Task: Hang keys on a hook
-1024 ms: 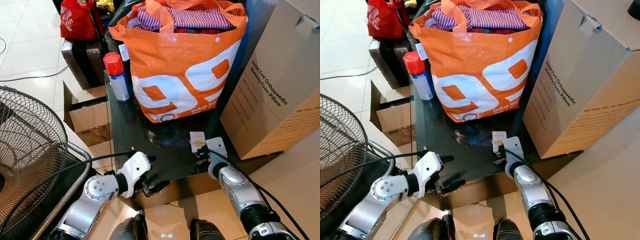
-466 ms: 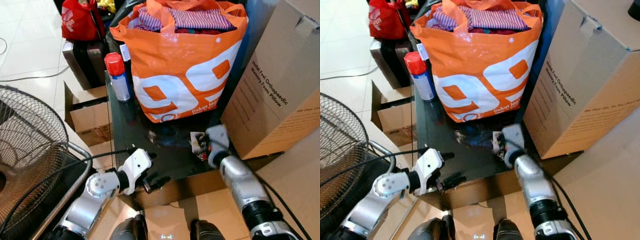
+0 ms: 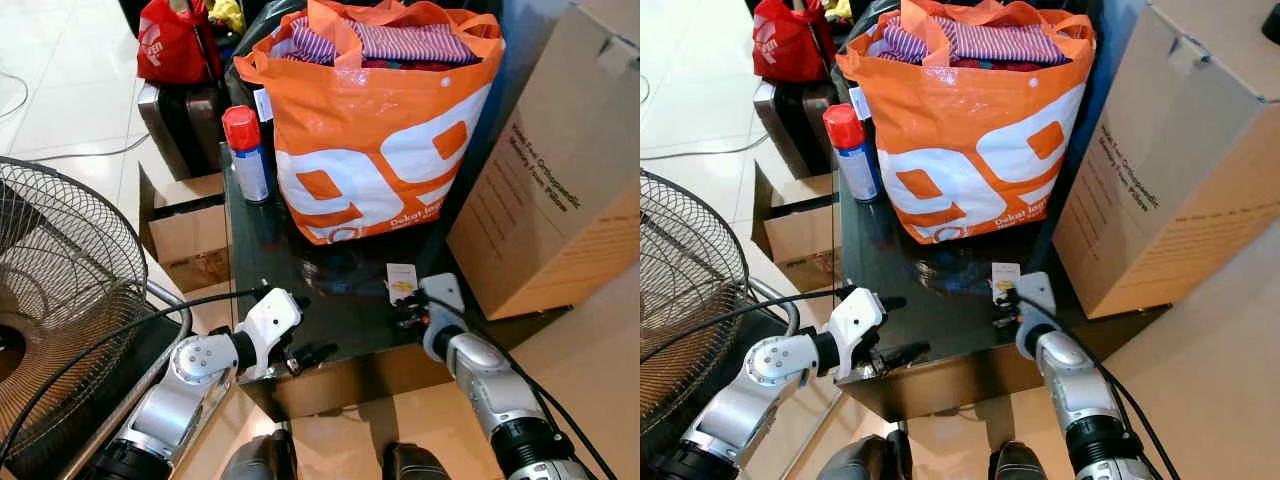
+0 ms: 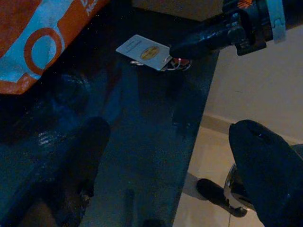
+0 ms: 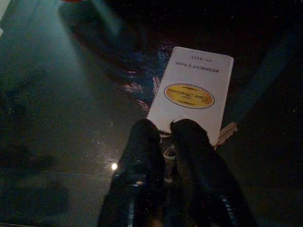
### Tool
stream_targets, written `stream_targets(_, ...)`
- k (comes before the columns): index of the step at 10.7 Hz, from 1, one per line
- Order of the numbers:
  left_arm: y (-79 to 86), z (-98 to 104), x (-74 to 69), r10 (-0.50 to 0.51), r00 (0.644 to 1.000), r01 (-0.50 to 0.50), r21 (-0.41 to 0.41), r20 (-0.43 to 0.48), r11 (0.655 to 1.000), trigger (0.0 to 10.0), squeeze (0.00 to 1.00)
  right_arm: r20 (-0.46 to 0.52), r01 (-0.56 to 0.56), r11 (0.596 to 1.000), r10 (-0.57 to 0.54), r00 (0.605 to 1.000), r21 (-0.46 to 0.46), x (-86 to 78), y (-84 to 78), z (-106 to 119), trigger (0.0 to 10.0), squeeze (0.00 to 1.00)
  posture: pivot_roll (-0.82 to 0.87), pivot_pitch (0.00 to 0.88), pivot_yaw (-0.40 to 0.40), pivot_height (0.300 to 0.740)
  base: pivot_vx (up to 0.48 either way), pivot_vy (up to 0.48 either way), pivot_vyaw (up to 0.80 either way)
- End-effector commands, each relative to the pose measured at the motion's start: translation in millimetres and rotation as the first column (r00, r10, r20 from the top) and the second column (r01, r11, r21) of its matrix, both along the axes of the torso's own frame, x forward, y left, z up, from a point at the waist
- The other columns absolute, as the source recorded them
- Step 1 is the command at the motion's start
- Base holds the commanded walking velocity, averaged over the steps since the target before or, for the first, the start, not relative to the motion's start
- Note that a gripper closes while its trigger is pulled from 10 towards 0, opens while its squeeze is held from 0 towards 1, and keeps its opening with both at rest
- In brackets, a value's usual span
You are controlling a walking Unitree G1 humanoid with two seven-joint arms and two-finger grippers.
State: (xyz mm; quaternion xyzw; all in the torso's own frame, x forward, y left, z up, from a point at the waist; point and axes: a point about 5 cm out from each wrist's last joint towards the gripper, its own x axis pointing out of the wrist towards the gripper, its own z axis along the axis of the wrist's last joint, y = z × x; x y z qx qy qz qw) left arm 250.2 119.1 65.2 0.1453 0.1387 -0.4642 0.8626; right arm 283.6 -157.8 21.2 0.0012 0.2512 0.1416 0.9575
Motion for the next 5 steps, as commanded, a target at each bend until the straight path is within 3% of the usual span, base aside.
stream_targets(1,0.5,-3.6,-2.7,-0.016,1.0,0.016,0.009,-0.015,1.0,10.0,0.25,-0.022,0.01,1.0,-0.01,1.0,0.029,-3.1,0.7,-1.8,10.0,1.0,-0.16,0.134,0.071,0.74,0.0,0.0,0.0)
stream_targets(5,-2.2,-4.6,-3.8,-0.037,0.999,0.037,0.012,-0.021,0.999,10.0,0.25,0.0,0.066,0.997,-0.066,0.998,-0.032,1.6,-2.6,-1.5,10.0,1.0,-0.16,0.148,0.071,0.74,0.0,0.0,0.0)
